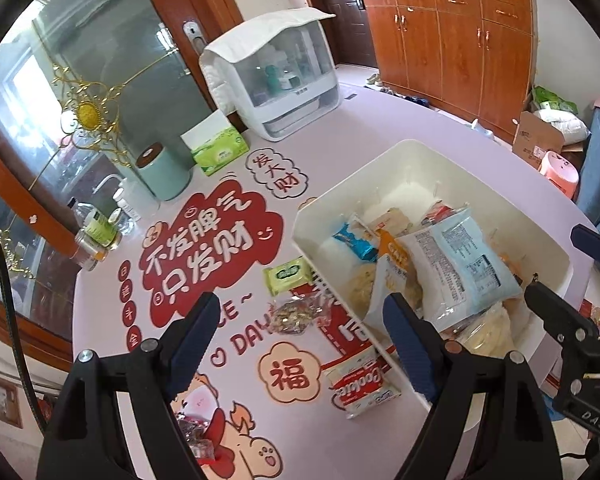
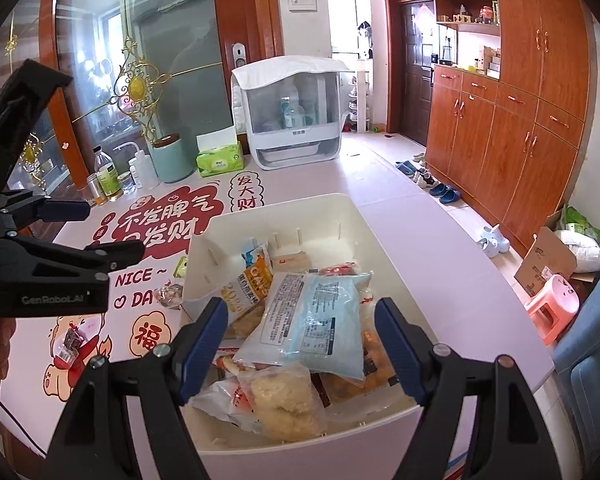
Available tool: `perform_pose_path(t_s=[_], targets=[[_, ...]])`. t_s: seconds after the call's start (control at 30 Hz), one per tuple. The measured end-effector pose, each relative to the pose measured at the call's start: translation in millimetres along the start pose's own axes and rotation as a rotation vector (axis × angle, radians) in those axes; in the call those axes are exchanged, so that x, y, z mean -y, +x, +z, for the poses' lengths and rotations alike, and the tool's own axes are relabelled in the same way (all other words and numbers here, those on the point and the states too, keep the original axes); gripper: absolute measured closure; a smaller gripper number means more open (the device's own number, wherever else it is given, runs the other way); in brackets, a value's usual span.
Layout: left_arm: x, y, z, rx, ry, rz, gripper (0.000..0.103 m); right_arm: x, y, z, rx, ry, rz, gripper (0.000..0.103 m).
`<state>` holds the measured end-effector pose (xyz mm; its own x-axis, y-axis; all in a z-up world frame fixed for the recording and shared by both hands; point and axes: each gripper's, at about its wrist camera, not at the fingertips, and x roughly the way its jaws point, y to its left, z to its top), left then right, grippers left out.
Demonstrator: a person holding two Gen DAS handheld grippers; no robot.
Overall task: Organize snacks
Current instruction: 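Open both grippers over the tray to drop the OATS bar and cake bag, then move the left gripper to the dark jerky bag while the right approaches the clear nut bag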
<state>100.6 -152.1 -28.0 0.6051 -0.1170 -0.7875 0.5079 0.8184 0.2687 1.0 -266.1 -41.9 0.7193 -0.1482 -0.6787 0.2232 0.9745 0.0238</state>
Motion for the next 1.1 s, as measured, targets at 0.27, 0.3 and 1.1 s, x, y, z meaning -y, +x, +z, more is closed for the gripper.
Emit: perform_pose_path(t_s=[0.27,0.3,1.1], targets=[[-27.0,-6.5,-21.5,-0.02,-0.061,0.034,0.02,-18.1,0.7,-0.2,-0.009,-0.034,0.027,0.026],[-31.3,-6.7,-24.5,-0.024,-0.071,0.036,0.02,-21.5,1.1,-0.6,-0.012,-0.04,0.031,0.026],[-150.6,-0.1,-153.9,-0.19,-0.351,0.157,0.02,-113.2,31.1,-17.9,-0.155,-0.182,0.164,0.027]])
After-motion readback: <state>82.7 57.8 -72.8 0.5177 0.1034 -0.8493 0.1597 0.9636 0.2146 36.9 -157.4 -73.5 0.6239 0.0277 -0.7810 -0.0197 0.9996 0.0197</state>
